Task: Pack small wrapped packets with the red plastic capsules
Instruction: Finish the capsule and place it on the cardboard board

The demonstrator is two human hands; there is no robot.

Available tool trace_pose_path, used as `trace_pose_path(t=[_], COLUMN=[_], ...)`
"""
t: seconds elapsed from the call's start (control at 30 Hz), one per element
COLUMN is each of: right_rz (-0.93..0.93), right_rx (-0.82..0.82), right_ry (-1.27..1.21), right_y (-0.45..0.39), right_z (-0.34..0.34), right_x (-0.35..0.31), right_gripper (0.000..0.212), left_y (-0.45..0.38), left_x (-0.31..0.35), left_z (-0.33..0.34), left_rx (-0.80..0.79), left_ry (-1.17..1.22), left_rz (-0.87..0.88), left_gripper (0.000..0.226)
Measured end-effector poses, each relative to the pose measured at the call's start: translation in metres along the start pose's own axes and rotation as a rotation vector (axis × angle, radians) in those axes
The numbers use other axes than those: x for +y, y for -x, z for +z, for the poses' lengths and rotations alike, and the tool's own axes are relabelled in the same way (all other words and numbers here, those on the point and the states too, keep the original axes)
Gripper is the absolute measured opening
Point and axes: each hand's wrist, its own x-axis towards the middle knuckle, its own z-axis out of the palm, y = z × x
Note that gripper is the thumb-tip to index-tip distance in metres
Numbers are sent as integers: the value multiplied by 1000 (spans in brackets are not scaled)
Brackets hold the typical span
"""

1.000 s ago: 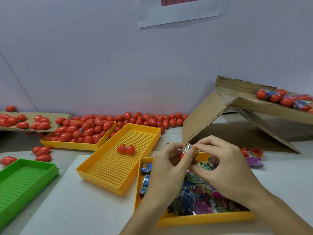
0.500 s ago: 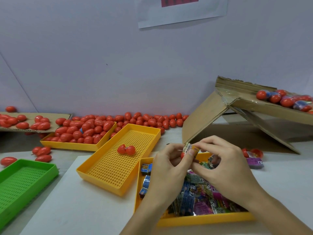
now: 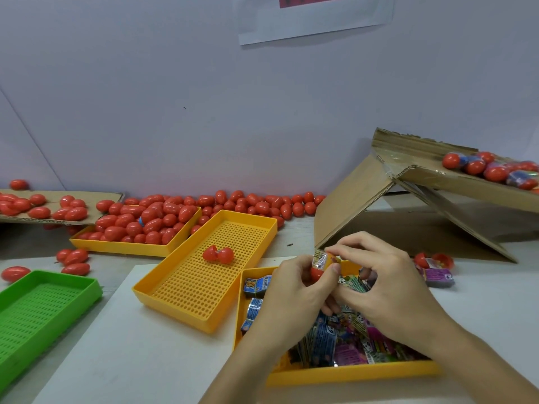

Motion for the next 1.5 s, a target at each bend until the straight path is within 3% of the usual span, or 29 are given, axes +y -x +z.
trace_pose_path(t=[0.4, 0.83, 1.07, 1.23, 1.5], right_rz=[-21, 6, 31, 8, 57], right_rx=[-29, -142, -93, -29, -129], right_ry=[-46, -127, -121, -138, -290], right_y=[1, -2, -1, -1, -5], right_z=[4, -5, -1, 2, -11], right_x=[-3, -2, -4, -7, -9], right_gripper=[40, 44, 51, 44, 44], left_y=[1, 3, 4, 6, 9], left_x=[3, 7, 10, 16, 23], left_z=[-6, -14, -6, -5, -6], left_rx=[-17, -217, -119, -191, -309], left_ry=[39, -15, 259, 537, 540], left_rz=[-44, -60, -136, -166, -202], left_gripper=[26, 30, 28, 26, 26])
